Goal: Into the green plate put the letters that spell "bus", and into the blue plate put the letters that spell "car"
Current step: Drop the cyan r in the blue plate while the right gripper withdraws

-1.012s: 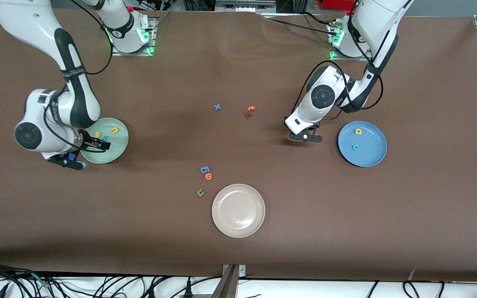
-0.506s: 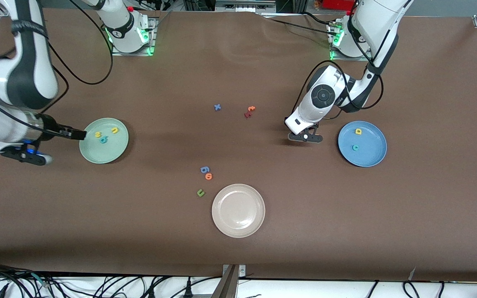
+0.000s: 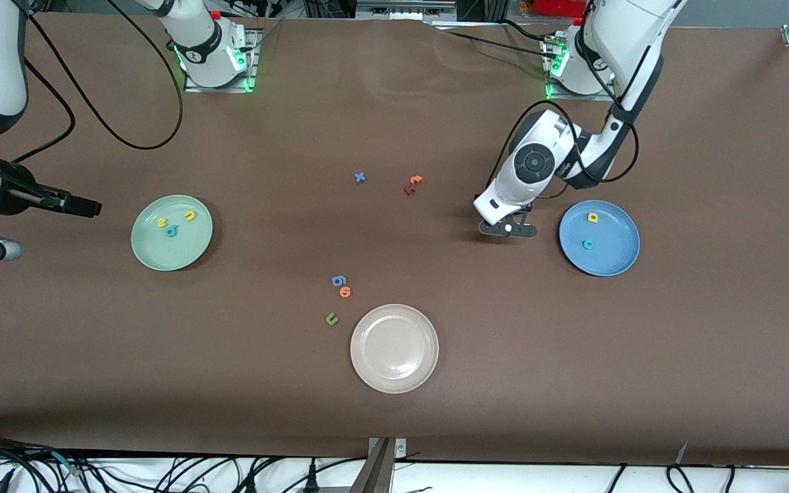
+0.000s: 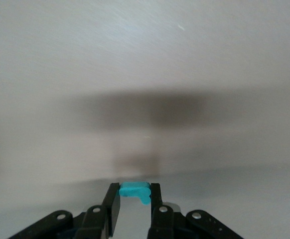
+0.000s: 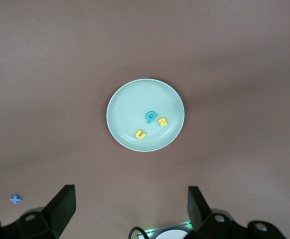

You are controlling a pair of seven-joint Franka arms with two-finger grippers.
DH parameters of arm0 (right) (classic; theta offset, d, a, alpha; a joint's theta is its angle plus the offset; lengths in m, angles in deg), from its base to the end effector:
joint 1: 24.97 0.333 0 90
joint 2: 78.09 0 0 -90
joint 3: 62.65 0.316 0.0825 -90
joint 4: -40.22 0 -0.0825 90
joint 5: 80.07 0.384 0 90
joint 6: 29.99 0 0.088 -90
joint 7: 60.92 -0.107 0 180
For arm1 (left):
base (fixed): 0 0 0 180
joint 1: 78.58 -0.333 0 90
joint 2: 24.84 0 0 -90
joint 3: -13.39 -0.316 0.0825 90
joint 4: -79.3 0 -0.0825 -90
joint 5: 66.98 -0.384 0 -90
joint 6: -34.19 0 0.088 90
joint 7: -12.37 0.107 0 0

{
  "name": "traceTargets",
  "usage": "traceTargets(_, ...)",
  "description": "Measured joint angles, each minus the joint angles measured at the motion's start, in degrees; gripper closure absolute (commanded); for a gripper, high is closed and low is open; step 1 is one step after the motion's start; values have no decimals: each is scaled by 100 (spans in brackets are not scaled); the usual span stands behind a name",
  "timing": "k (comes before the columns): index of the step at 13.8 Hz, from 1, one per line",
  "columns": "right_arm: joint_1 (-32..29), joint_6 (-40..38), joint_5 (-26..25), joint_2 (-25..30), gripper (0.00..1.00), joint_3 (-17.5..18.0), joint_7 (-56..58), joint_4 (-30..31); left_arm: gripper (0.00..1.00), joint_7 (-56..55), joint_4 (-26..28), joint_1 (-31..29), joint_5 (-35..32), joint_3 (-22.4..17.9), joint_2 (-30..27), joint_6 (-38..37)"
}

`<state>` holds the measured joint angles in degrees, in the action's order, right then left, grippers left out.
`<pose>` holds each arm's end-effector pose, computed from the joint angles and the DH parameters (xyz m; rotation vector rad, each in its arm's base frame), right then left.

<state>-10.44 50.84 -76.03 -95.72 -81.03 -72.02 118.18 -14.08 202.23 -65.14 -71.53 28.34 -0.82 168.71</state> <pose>0.6201 -0.0050 0.5357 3.0527 -0.3925 -0.3715 0.4809 -0.2616 0.1953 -3.0807 0.1300 0.3148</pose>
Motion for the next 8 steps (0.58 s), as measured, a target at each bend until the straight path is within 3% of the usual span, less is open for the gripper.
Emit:
traceTargets(3,22,-95,0,30,1,25,0,-2,81,709,-517,-542,-43,-19,-230,-938)
traceTargets(8,76,-58,1,30,1,51,1,-3,82,2387,-534,-1830,-45,-65,-344,-1184)
